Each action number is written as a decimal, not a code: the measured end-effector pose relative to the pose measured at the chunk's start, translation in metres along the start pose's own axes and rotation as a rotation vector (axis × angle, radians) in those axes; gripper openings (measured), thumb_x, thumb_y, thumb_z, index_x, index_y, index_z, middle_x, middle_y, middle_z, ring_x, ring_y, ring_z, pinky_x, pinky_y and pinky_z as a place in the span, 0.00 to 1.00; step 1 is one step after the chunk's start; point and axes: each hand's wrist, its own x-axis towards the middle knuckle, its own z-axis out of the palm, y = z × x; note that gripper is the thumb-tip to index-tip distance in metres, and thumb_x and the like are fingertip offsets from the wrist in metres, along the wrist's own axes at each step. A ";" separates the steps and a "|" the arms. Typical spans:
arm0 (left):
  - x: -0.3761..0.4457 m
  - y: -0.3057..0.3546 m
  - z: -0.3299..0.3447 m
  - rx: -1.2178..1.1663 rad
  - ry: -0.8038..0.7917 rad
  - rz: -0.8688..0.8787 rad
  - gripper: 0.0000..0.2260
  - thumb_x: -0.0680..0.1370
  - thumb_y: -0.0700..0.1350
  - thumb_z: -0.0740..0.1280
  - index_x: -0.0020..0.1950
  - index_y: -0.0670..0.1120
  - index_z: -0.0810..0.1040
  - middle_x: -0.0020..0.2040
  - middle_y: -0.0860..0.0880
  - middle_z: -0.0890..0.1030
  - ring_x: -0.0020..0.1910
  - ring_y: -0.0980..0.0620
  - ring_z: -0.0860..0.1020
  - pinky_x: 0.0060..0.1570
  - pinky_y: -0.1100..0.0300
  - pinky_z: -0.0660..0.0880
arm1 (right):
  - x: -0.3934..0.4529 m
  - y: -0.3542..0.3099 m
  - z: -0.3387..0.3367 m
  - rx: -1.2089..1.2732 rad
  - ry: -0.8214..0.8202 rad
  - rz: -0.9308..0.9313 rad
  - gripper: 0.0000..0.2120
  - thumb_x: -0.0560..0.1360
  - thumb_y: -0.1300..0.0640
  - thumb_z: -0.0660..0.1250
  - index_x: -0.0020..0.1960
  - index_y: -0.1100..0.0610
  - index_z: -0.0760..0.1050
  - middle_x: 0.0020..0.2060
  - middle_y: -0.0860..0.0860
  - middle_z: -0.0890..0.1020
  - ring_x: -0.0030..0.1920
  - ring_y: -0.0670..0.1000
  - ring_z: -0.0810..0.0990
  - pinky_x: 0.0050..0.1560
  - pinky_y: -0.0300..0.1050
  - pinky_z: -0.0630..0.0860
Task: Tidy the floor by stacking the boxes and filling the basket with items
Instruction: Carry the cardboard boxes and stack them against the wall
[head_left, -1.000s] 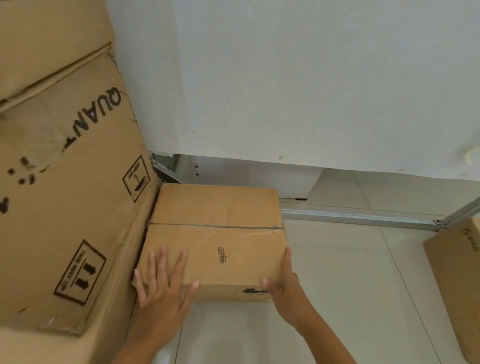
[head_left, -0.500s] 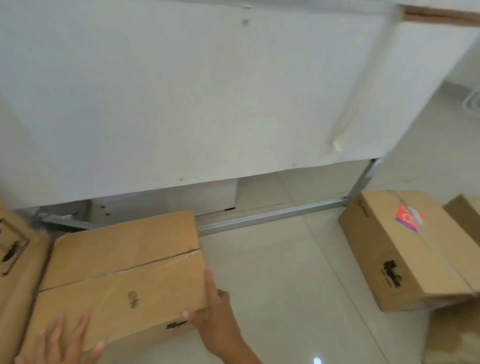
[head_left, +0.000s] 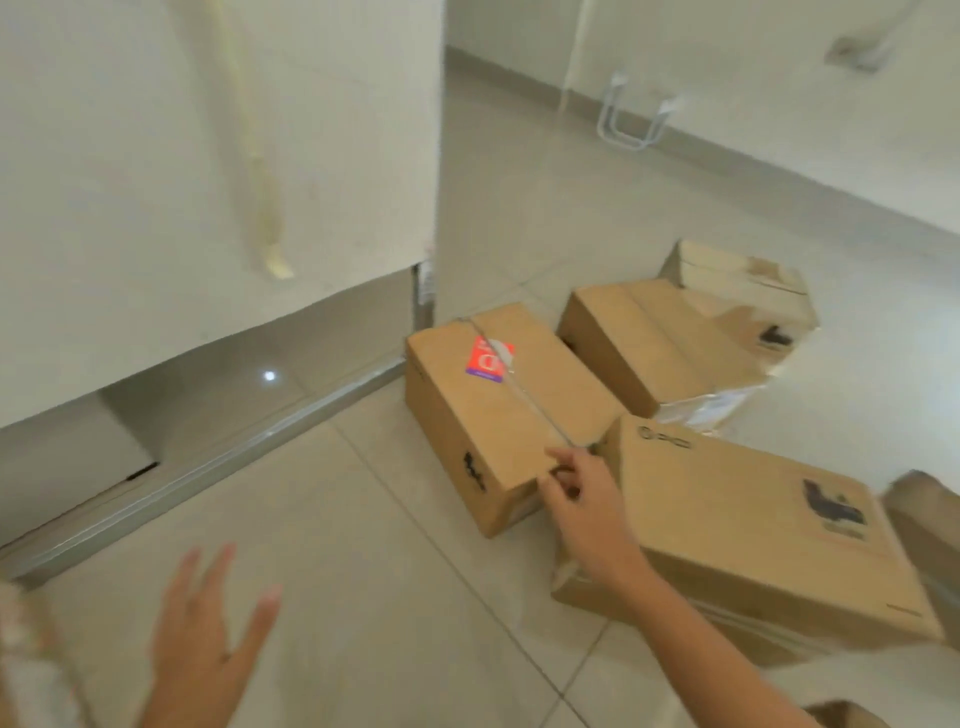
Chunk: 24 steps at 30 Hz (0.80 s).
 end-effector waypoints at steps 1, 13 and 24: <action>-0.015 0.058 0.004 -0.111 -0.063 0.106 0.40 0.67 0.69 0.56 0.72 0.47 0.65 0.76 0.42 0.56 0.74 0.45 0.57 0.70 0.52 0.54 | 0.005 0.010 -0.028 -0.007 0.053 0.010 0.13 0.76 0.59 0.64 0.61 0.54 0.72 0.55 0.53 0.73 0.53 0.50 0.75 0.55 0.40 0.71; -0.052 0.327 0.148 -0.222 -0.648 0.293 0.36 0.75 0.63 0.56 0.76 0.53 0.42 0.77 0.52 0.39 0.76 0.52 0.44 0.72 0.52 0.51 | 0.024 0.176 -0.223 -0.132 0.402 0.654 0.35 0.75 0.40 0.62 0.75 0.51 0.52 0.72 0.61 0.56 0.71 0.64 0.59 0.69 0.63 0.60; -0.023 0.367 0.206 0.127 -0.177 0.489 0.23 0.75 0.64 0.55 0.66 0.55 0.67 0.70 0.45 0.64 0.58 0.41 0.75 0.52 0.51 0.73 | 0.043 0.213 -0.231 0.057 0.263 0.530 0.20 0.74 0.33 0.56 0.56 0.46 0.68 0.37 0.48 0.82 0.35 0.48 0.83 0.37 0.46 0.81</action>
